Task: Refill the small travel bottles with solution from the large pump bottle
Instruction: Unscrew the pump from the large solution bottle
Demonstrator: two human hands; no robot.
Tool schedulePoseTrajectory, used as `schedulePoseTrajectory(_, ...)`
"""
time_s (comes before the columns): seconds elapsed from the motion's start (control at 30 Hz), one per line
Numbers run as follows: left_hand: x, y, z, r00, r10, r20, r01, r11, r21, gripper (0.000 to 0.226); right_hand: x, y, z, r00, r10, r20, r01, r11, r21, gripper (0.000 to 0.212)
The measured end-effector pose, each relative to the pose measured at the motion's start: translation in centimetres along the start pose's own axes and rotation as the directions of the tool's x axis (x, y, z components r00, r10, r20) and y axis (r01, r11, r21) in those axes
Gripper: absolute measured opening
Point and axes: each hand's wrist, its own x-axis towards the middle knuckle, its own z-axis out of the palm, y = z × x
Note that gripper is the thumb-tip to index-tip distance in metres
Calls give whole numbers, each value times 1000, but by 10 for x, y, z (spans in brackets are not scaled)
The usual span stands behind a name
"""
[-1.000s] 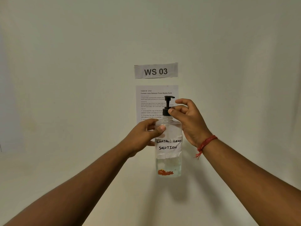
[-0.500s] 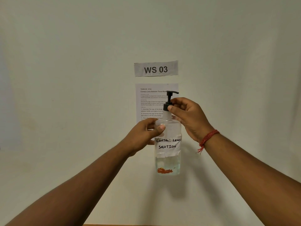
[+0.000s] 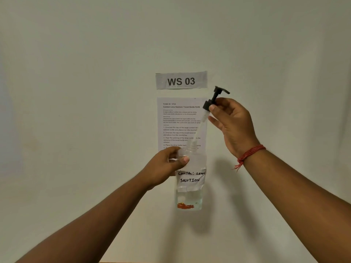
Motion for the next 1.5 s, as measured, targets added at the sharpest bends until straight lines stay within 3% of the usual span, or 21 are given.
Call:
schedulePoseTrajectory(0.43,-1,-39,6,999,-48,-25,48,999,23,34,4,-38,-22,976,-121,-180,130,991,38,12)
schedulePoseTrajectory(0.77,-2,-68,14,998,-58,-22,59,998,9,35,-14,-11,-56,971,-96,-219,86,995,-57,15)
schedulePoseTrajectory(0.97,-6,-95,29,998,-67,-17,67,998,2,38,-54,44,-77,981,-15,-195,-36,966,-255,17)
schedulePoseTrajectory(1.23,-28,-143,60,991,-136,17,135,990,34,33,-145,140,-106,941,233,-243,-330,787,-521,20)
schedulePoseTrajectory(1.4,-46,-185,82,976,-214,47,209,974,86,38,-218,195,-124,894,360,-267,-441,600,-667,24)
schedulePoseTrajectory(1.5,-58,-217,98,955,-284,87,275,956,107,42,-270,228,-138,824,464,-325,-540,468,-700,24)
